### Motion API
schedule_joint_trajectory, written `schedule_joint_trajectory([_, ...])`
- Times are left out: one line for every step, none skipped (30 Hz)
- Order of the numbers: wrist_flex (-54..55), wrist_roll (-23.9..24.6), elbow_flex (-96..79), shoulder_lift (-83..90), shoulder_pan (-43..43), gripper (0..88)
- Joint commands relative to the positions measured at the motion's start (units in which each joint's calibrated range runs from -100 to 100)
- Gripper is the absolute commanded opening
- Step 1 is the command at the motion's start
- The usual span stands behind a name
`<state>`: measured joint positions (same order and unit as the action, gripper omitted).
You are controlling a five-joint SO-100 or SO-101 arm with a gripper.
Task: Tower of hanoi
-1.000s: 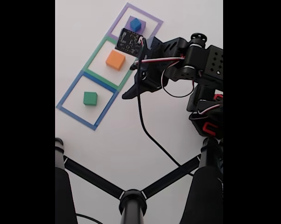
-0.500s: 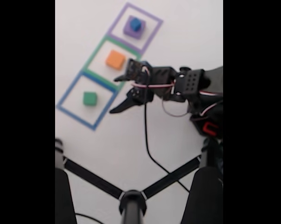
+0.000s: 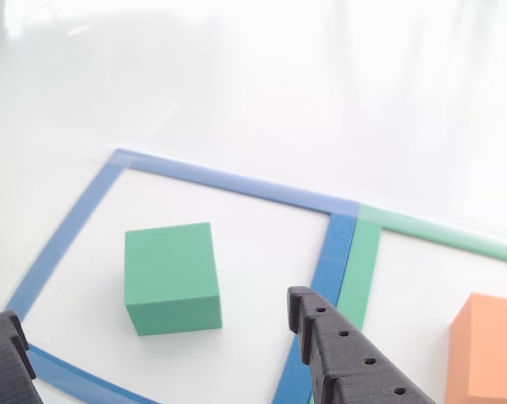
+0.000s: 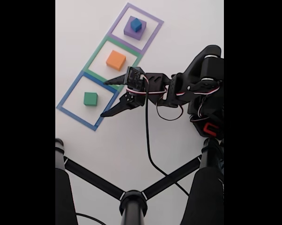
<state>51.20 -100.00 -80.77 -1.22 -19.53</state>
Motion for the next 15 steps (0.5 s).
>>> schedule_joint_trajectory([5.3,0.0,6.4,-6.9,0.1,38.2])
schedule_joint_trajectory([5.9,0.0,7.3,-8.5,0.1,38.3])
schedule_joint_trajectory([6.7,0.0,8.3,-10.0,0.1,38.4])
schedule_joint_trajectory([7.2,0.0,9.0,-11.2,0.0,38.5])
schedule_joint_trajectory([7.6,0.0,9.9,-12.3,-0.3,38.5])
schedule_joint_trajectory([7.9,0.0,10.8,-13.4,-0.5,38.5])
schedule_joint_trajectory([8.2,0.0,11.7,-14.3,-0.7,38.5])
schedule_joint_trajectory([8.4,0.0,12.6,-15.4,-0.9,38.5])
schedule_joint_trajectory([8.5,0.0,13.4,-16.2,-1.1,38.5])
schedule_joint_trajectory([8.9,0.0,14.3,-17.1,-1.3,38.5])
schedule_joint_trajectory([9.1,0.0,14.9,-17.8,-1.5,38.5])
schedule_joint_trajectory([9.3,0.0,15.7,-18.6,-1.6,38.4])
schedule_joint_trajectory([9.4,0.0,16.0,-19.2,-1.8,38.4])
schedule_joint_trajectory([9.5,0.0,16.7,-19.8,-1.9,38.4])
schedule_joint_trajectory([9.5,0.0,17.2,-20.3,-2.1,38.4])
